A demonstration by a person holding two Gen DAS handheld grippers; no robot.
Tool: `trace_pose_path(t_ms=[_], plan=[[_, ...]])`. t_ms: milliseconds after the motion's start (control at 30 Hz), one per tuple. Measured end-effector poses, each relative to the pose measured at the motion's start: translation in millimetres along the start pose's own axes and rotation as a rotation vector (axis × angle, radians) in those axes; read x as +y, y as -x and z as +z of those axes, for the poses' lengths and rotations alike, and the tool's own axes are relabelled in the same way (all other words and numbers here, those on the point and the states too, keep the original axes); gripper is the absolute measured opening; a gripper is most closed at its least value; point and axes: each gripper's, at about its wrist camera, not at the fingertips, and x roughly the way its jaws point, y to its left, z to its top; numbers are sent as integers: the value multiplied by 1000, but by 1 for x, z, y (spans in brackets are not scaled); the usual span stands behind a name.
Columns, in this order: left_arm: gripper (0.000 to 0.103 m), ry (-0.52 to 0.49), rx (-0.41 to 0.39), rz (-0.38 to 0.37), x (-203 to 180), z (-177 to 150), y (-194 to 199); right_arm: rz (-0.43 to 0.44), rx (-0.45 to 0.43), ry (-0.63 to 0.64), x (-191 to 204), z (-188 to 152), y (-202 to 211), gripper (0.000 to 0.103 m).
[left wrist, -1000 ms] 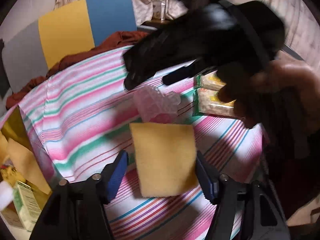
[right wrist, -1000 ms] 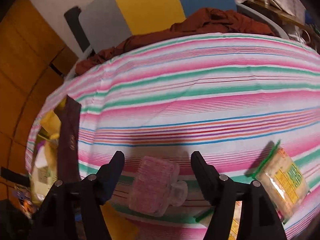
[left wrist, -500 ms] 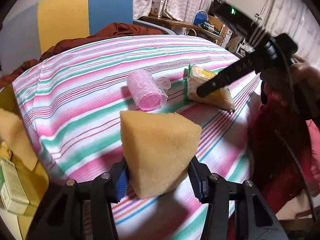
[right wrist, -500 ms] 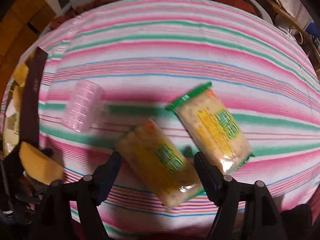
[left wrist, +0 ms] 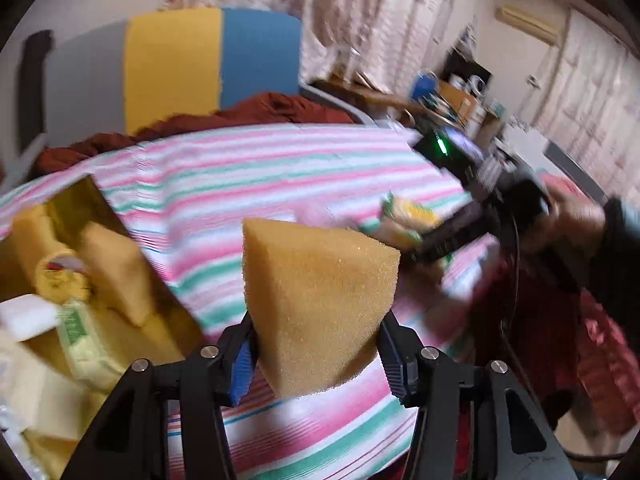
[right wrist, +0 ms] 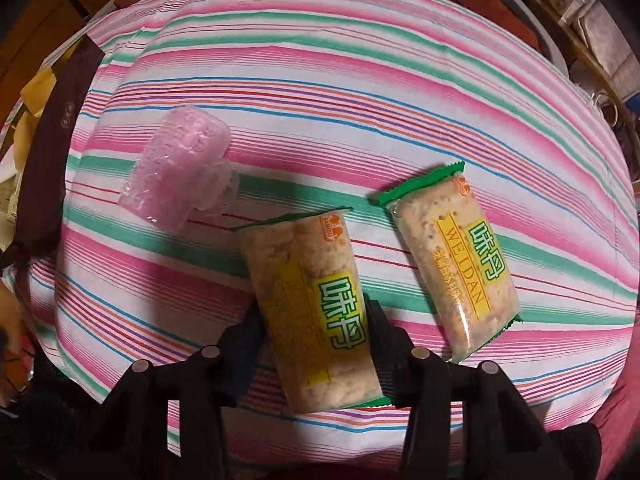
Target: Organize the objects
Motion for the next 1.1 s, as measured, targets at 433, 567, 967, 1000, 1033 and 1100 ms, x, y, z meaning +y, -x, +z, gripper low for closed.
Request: trace_pose_path(t_ms=[433, 567, 967, 1000, 1033, 1100], plan=[[55, 199, -169, 283, 75, 3, 78, 72, -285, -223, -26, -20, 56, 48], [55, 227, -189, 367, 91, -2, 92, 92, -372, -239, -20, -24, 70, 48], [56, 298, -171, 460, 121, -25, 104, 234, -512, -108, 74, -5, 104, 48], [56, 304, -171, 464, 123, -27, 105, 249, -514, -93, 85, -1, 104, 48], [56, 310, -171, 467, 124, -29, 107, 262, -515, -76, 94, -1, 105, 48], [56, 336, -177, 470, 130, -33, 111, 287, -514, -42, 110, 1, 105, 48]])
